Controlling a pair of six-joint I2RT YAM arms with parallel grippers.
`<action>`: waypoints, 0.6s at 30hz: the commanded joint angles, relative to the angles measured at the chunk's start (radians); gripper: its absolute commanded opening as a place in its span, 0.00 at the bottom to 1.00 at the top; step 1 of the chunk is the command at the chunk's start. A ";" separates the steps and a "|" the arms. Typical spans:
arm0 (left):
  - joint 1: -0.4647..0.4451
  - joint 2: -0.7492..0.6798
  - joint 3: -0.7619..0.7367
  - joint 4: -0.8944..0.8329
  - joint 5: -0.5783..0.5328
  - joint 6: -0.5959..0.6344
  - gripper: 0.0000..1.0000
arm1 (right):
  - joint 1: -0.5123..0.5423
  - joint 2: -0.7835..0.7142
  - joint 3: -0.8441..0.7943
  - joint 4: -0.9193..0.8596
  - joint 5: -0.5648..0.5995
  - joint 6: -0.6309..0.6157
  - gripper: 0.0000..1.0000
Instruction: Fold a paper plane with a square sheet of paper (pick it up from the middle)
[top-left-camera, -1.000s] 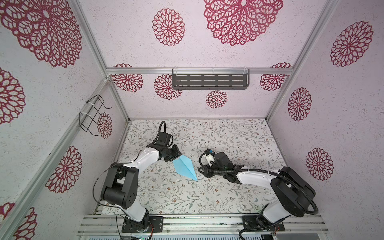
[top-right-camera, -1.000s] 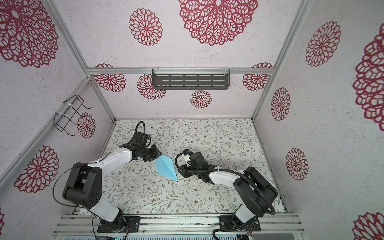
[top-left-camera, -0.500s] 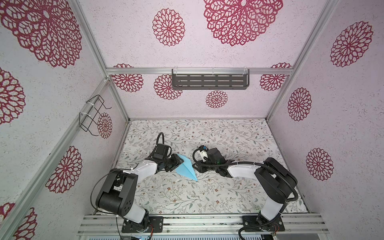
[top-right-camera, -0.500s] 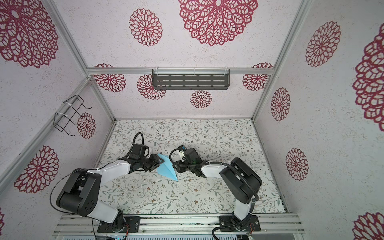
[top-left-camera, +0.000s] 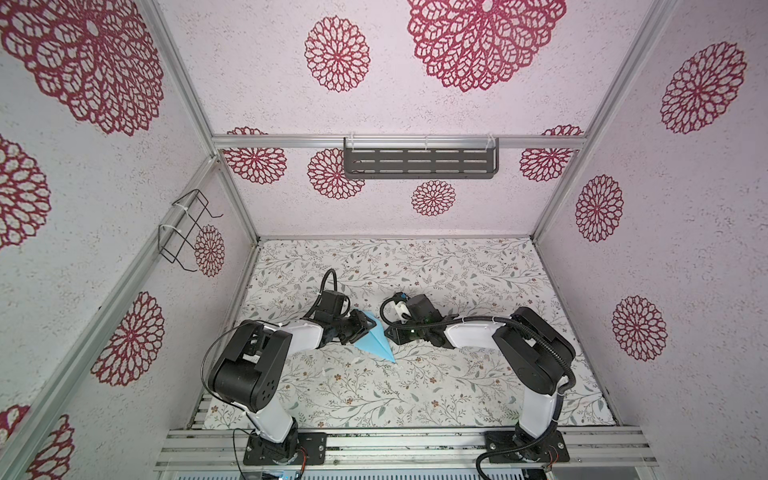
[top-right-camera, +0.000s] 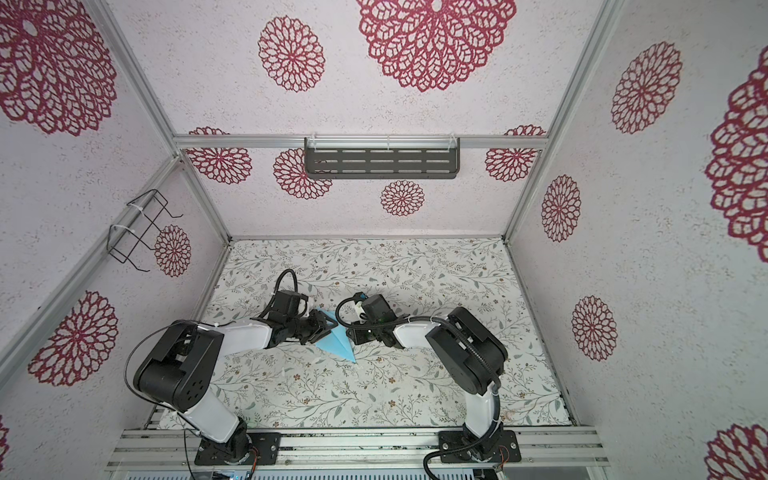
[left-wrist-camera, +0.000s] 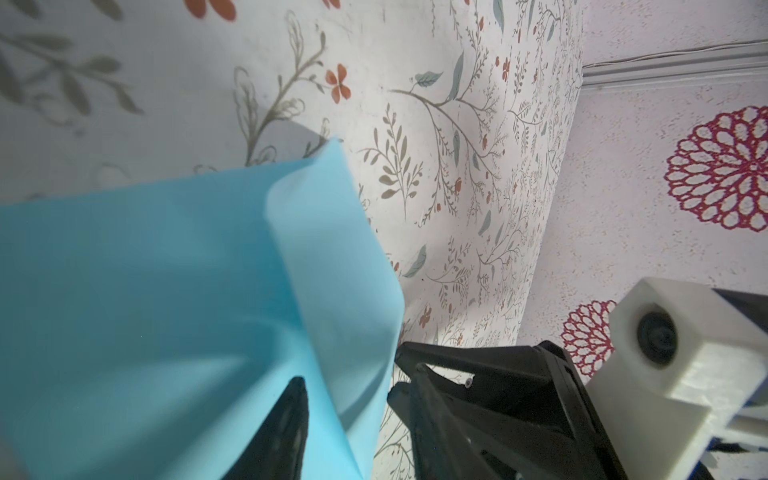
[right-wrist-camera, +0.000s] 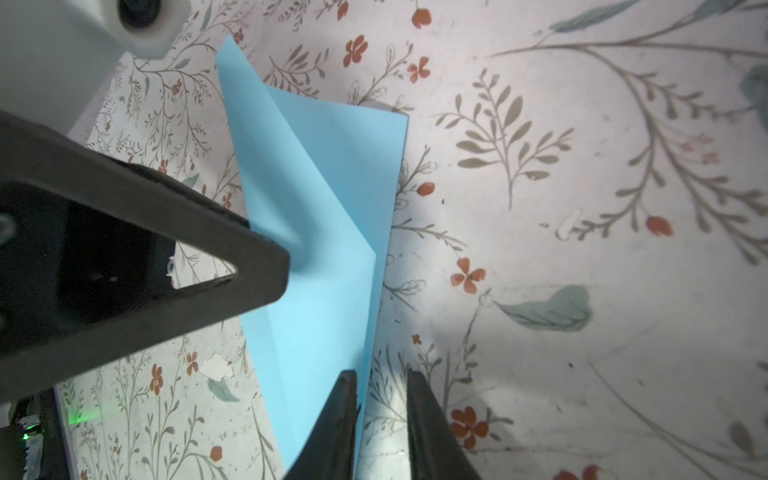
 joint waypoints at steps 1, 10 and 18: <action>-0.009 0.024 -0.010 0.077 0.033 -0.023 0.42 | -0.006 0.000 0.025 -0.007 0.000 -0.004 0.25; -0.024 0.073 -0.008 0.183 0.047 -0.077 0.25 | -0.010 -0.009 0.020 0.015 -0.009 0.014 0.26; -0.023 0.029 0.018 0.098 0.007 -0.036 0.08 | -0.047 -0.152 -0.101 0.098 0.129 0.063 0.37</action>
